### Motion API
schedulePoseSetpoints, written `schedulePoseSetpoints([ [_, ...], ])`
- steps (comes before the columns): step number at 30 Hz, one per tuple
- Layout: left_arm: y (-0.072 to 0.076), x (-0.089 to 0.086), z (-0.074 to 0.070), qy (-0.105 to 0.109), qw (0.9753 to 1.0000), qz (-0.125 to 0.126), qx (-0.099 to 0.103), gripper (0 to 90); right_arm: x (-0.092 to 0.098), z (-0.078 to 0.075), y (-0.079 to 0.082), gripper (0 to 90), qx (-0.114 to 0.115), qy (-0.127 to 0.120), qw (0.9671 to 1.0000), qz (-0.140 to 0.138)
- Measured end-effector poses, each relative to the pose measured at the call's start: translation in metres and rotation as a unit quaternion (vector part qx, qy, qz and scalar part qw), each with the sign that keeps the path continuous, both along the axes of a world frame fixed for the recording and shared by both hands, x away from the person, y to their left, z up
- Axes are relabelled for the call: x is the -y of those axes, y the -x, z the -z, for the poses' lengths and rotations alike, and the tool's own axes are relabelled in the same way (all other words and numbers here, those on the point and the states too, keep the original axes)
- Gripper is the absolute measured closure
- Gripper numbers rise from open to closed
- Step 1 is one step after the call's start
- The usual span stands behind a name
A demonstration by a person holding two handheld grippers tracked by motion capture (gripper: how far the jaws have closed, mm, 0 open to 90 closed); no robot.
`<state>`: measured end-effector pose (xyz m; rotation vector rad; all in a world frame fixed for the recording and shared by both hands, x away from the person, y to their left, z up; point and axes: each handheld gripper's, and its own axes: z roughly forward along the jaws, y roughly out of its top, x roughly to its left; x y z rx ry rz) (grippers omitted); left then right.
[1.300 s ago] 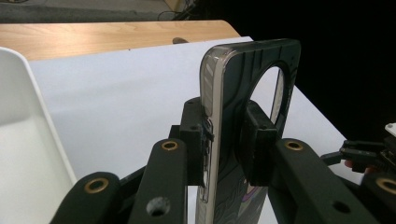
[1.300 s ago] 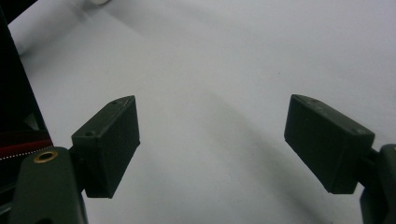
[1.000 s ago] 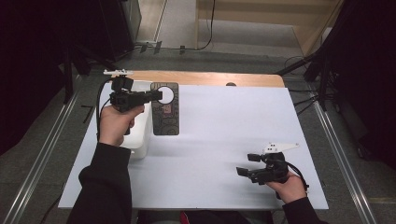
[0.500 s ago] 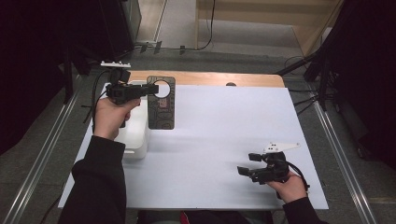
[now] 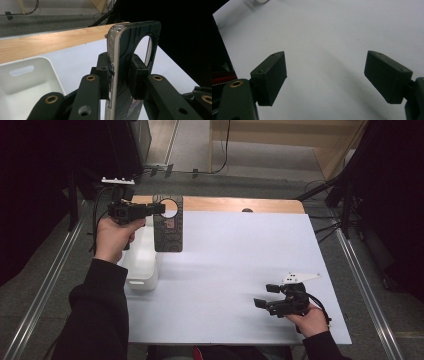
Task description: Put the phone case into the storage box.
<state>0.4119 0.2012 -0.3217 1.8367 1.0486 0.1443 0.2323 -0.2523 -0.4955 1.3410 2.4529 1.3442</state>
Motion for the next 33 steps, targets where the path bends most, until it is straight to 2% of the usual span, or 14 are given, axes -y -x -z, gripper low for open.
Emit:
schedulePoseSetpoints([
  [6, -0.002, -0.004, -0.008, -0.002, 0.9999, -0.002, 0.010, 73.3, 0.000, 0.000, 0.000, 17.0, 0.000, -0.001, 1.0000, 0.000],
  [15, -0.001, -0.020, -0.016, -0.002, 0.9997, -0.014, 0.017, 73.3, 0.000, 0.000, 0.000, 17.0, 0.001, -0.002, 1.0000, 0.001],
  [29, -0.008, -0.037, -0.017, -0.004, 0.9994, -0.029, 0.018, 73.3, 0.000, -0.001, 0.000, 17.0, 0.001, -0.004, 1.0000, 0.001],
  [33, -0.010, -0.039, -0.018, -0.005, 0.9993, -0.029, 0.024, 73.3, 0.001, -0.001, 0.000, 17.0, 0.001, -0.003, 1.0000, 0.002],
])
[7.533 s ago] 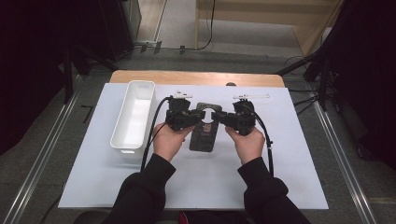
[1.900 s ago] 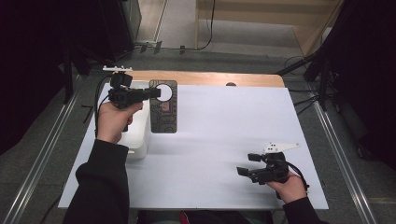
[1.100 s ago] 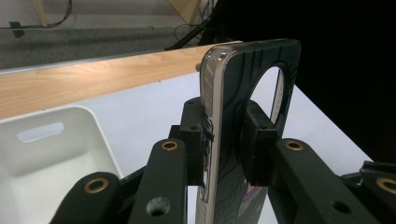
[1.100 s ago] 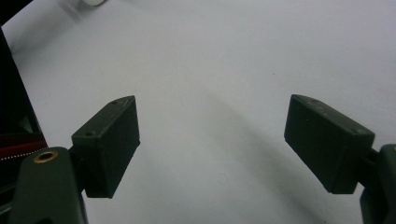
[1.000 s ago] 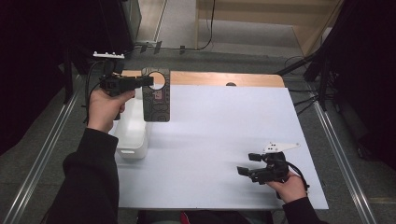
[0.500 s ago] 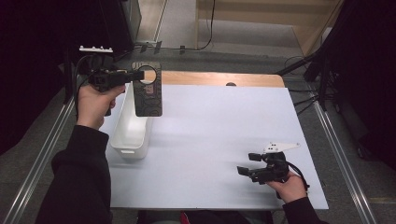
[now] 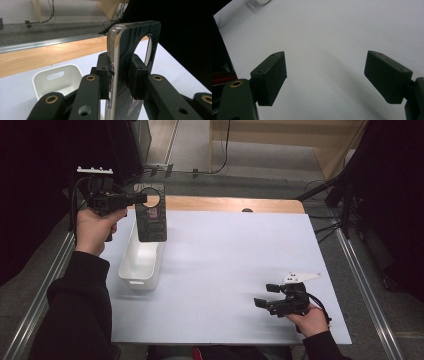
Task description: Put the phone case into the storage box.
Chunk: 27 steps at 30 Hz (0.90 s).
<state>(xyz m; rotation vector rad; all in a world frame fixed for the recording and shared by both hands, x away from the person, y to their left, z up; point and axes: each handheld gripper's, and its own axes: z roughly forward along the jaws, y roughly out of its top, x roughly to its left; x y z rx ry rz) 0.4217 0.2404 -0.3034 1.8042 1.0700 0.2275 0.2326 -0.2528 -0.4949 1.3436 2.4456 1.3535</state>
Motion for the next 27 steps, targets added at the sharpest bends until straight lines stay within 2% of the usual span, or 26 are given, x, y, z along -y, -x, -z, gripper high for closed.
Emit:
schedulePoseSetpoints([
  [3, -0.003, -0.002, 0.000, -0.006, 1.0000, -0.005, 0.002, 73.3, 0.000, 0.000, 0.000, 17.0, 0.001, 0.000, 1.0000, -0.001],
  [10, -0.010, -0.012, 0.005, -0.001, 0.9998, -0.018, 0.006, 73.3, 0.000, 0.000, 0.000, 17.0, 0.000, 0.000, 1.0000, -0.001],
  [12, -0.010, -0.013, 0.005, -0.005, 0.9995, -0.027, 0.017, 73.3, 0.000, 0.000, -0.001, 17.0, 0.000, 0.001, 1.0000, -0.001],
  [14, -0.011, -0.015, 0.007, 0.000, 0.9995, -0.027, 0.015, 73.3, 0.000, 0.000, -0.001, 17.0, 0.000, 0.001, 1.0000, -0.001],
  [16, -0.013, -0.016, 0.008, -0.006, 0.9994, -0.029, 0.018, 73.3, 0.000, 0.000, -0.001, 17.0, 0.001, 0.000, 1.0000, -0.001],
  [27, -0.025, -0.021, 0.017, -0.004, 0.9991, -0.036, 0.023, 73.3, -0.002, 0.001, -0.002, 17.0, 0.000, -0.001, 1.0000, -0.005],
])
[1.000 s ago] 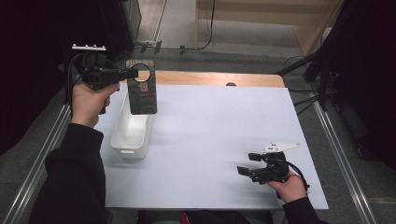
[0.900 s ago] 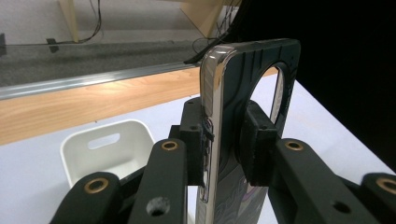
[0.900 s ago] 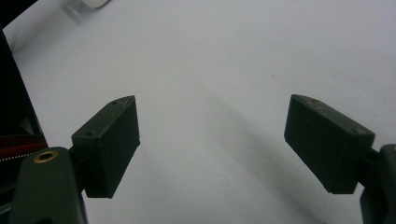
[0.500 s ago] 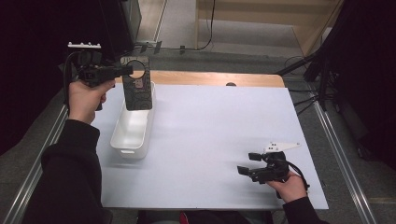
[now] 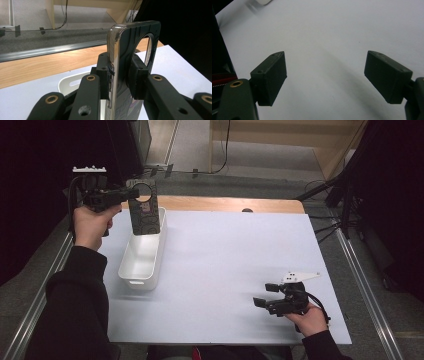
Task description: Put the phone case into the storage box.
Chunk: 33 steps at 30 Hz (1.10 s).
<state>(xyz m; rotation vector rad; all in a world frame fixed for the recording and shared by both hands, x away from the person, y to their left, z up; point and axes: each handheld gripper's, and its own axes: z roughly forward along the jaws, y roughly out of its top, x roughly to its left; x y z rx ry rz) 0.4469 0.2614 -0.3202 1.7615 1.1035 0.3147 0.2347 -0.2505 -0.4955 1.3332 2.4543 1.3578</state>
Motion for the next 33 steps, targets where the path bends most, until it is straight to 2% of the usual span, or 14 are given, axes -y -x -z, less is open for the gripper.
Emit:
schedulePoseSetpoints([
  [14, -0.015, -0.004, 0.010, 0.002, 0.9999, -0.013, 0.002, 73.3, 0.000, 0.002, 0.003, 17.0, -0.001, 0.002, 1.0000, 0.007],
  [26, -0.029, -0.002, 0.017, -0.008, 0.9996, -0.020, 0.015, 73.2, 0.000, 0.004, 0.005, 17.0, -0.006, 0.002, 0.9999, 0.011],
  [30, -0.033, -0.002, 0.022, -0.005, 0.9997, -0.022, 0.011, 73.2, -0.001, 0.004, 0.004, 17.0, -0.007, 0.000, 0.9999, 0.010],
  [33, -0.036, -0.004, 0.024, -0.013, 0.9994, -0.028, 0.013, 73.2, 0.001, 0.004, 0.004, 17.0, -0.006, -0.001, 0.9999, 0.014],
])
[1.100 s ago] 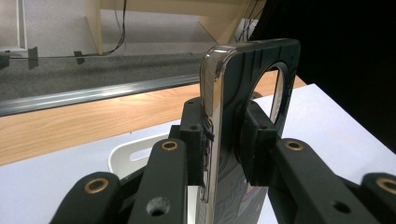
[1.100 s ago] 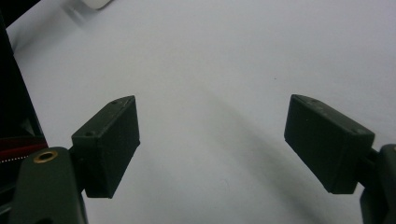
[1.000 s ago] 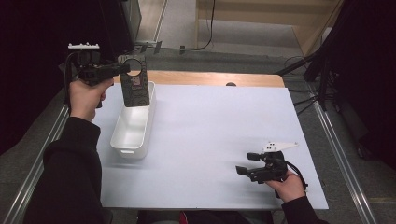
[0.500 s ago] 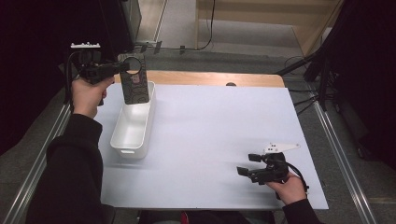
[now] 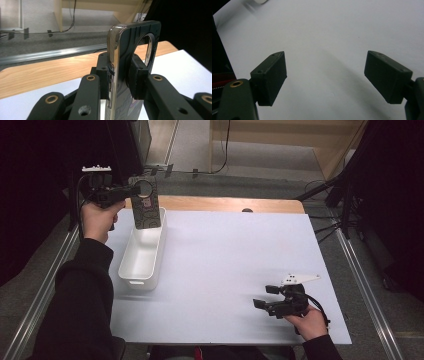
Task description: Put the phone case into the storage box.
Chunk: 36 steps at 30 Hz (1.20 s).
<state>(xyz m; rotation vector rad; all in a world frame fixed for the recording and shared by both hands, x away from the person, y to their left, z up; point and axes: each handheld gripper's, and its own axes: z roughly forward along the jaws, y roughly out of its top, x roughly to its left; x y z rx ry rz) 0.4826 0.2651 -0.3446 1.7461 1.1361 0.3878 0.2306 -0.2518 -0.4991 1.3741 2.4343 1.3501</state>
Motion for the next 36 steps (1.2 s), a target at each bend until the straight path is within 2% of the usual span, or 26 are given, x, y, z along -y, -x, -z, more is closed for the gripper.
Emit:
schedulePoseSetpoints([
  [4, -0.002, -0.001, 0.003, -0.002, 1.0000, 0.000, 0.005, 73.2, 0.002, 0.000, 0.000, 17.0, 0.000, -0.001, 1.0000, 0.003],
  [13, -0.010, -0.001, 0.012, -0.004, 1.0000, -0.008, 0.003, 73.1, 0.002, 0.000, -0.001, 17.0, 0.001, -0.003, 1.0000, 0.001],
  [15, -0.011, -0.001, 0.014, 0.009, 0.9999, -0.009, 0.000, 73.1, 0.002, 0.000, -0.001, 17.0, 0.000, -0.003, 1.0000, 0.001],
  [18, -0.014, 0.003, 0.016, -0.004, 1.0000, -0.006, 0.005, 73.1, 0.001, 0.000, -0.001, 17.0, 0.000, -0.001, 1.0000, -0.001],
  [36, -0.028, 0.006, 0.036, -0.002, 1.0000, -0.001, -0.005, 73.1, 0.002, 0.000, -0.001, 17.0, 0.001, -0.005, 1.0000, 0.001],
])
